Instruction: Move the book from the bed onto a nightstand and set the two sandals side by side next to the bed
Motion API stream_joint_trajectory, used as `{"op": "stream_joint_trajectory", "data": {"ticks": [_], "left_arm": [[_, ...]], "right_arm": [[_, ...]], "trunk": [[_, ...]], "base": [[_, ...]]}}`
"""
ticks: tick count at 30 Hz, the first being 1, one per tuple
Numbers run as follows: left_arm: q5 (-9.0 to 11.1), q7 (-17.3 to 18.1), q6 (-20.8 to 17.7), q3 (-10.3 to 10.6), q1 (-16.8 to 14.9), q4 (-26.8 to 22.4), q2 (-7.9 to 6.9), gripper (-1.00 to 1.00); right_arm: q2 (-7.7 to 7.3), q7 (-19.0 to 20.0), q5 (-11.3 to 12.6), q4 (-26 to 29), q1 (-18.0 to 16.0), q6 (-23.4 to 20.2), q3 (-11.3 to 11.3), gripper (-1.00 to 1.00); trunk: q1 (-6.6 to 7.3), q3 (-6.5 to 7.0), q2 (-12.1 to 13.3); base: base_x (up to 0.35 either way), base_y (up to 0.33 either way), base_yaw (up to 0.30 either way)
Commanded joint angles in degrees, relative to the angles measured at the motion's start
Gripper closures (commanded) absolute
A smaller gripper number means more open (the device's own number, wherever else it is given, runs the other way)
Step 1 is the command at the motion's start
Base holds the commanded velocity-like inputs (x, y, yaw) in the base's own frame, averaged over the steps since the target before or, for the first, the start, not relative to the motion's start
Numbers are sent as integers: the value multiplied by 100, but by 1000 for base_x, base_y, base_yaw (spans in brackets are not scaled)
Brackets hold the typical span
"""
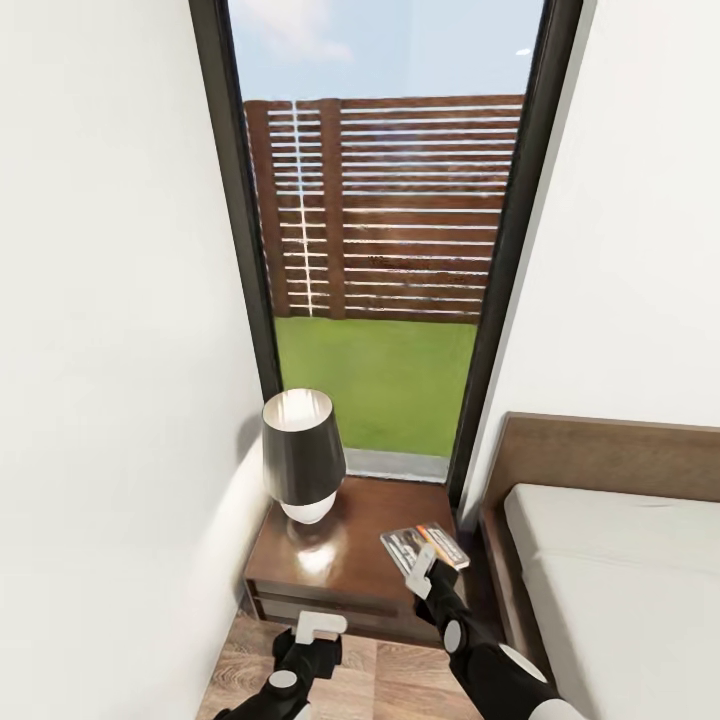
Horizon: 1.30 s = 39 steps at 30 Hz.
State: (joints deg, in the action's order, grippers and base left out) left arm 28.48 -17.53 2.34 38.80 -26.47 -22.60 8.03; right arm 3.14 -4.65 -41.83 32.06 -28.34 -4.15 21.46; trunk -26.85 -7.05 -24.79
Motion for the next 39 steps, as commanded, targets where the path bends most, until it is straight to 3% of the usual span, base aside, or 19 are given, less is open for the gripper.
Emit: {"op": "stream_joint_trajectory", "data": {"ticks": [1, 8, 14, 20, 31, 35, 38, 39], "left_arm": [[57, -36, 24, 48, -8, 1, -1, -100], [53, 9, 14, 54, -7, 1, 32, -100], [54, 438, 6, 54, -7, 1, 37, -100], [60, 534, 3, 52, -7, 1, 33, -100], [95, 523, 3, 49, -7, 1, 32, -100], [182, 288, -2, 15, -7, 1, 8, -100], [393, -145, -82, -1, -7, 1, -11, -100], [546, -490, -511, 4, -7, 1, -12, -100]], "right_arm": [[-3, -36, -54, 0, -5, -34, 30, 100], [-5, -351, -48, -5, -5, 4, 35, 100], [-6, -557, -40, 2, -5, -21, 34, 100], [-6, -1194, -60, 2, -5, -42, 41, 100], [-6, -1369, -62, 2, -5, -42, 43, 100], [-6, -1371, -62, 2, -5, -42, 43, 100], [-6, -1372, -62, 2, -5, -42, 43, 100], [-6, -1372, -62, 2, -5, -42, 43, 100]], "trunk": [[-25, -30, -53], [-179, -156, -334], [-311, -264, -575], [-443, -371, -815], [-684, -569, -1257], [-772, -641, -1417], [-838, -694, -1537], [-860, -712, -1578]], "base": [[0, 0, 0], [0, 0, 0], [0, 0, 0], [0, 0, 0], [0, 0, 24], [0, 0, 230], [0, 0, 252], [0, 0, 194]]}}
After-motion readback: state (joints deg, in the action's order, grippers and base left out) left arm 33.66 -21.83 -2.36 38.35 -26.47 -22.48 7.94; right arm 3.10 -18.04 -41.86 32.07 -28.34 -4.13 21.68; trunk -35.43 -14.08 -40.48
